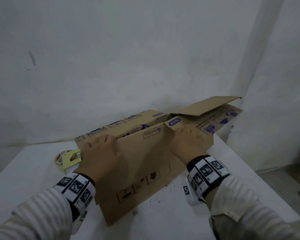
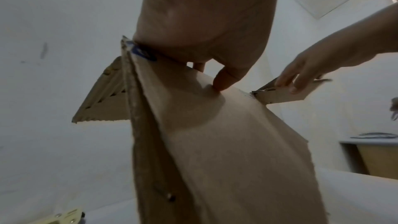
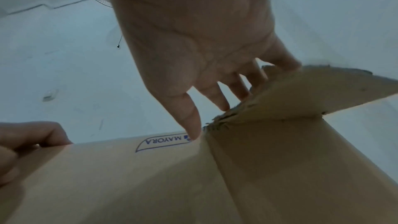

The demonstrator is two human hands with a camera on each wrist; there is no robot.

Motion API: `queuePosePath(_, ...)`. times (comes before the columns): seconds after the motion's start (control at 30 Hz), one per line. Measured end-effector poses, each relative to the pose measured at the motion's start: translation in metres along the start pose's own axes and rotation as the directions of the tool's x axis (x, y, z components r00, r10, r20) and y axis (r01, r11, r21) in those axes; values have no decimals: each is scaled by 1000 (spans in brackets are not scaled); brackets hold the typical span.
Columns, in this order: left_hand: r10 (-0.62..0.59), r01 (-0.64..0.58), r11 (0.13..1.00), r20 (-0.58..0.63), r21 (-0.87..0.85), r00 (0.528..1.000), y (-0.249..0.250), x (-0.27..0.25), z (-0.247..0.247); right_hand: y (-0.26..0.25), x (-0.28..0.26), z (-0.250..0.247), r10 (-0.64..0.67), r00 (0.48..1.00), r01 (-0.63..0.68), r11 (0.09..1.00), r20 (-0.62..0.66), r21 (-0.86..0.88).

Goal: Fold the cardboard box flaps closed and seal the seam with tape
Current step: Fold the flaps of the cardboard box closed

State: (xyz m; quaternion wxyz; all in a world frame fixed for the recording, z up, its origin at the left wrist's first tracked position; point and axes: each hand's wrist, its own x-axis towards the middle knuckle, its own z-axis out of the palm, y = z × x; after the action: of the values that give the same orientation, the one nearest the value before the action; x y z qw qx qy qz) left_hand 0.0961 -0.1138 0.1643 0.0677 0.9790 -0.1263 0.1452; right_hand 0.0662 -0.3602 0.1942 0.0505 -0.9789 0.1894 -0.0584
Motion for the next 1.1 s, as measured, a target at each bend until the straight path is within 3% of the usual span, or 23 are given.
queuePosePath(0.07, -122, 123, 992, -16, 3, 992, 17, 5, -2, 15, 9, 9, -40, 992, 27, 994, 122, 102)
queuePosePath(0.17, -242, 242, 970, -46, -3, 969, 50, 16, -2, 35, 22, 21, -123, 975, 79, 970, 184, 231)
queuePosePath(0.37, -122, 124, 991, -28, 53, 992, 139, 43, 16, 74, 40, 39, -291, 930, 188, 903, 226, 386)
queuePosePath(0.6, -179, 179, 983, 4, 52, 984, 206, 78, 33, 107, 63, 55, -509, 855, 437, 808, 95, 394)
queuePosePath(0.8, -207, 212, 976, -77, 57, 975, 211, 84, 44, 146, 100, 22, -486, 873, 471, 827, -31, 306)
queuePosePath(0.87, -199, 206, 976, -86, 77, 976, 212, 83, 45, 152, 116, 11, -450, 886, 455, 802, -111, 387)
queuePosePath(0.97, -179, 188, 978, -104, 86, 978, 212, 81, 47, 157, 143, -2, -451, 861, 509, 767, -237, 390)
queuePosePath(1.1, -167, 180, 979, -121, 99, 978, 212, 77, 48, 163, 181, -12, -461, 870, 494, 805, -177, 330)
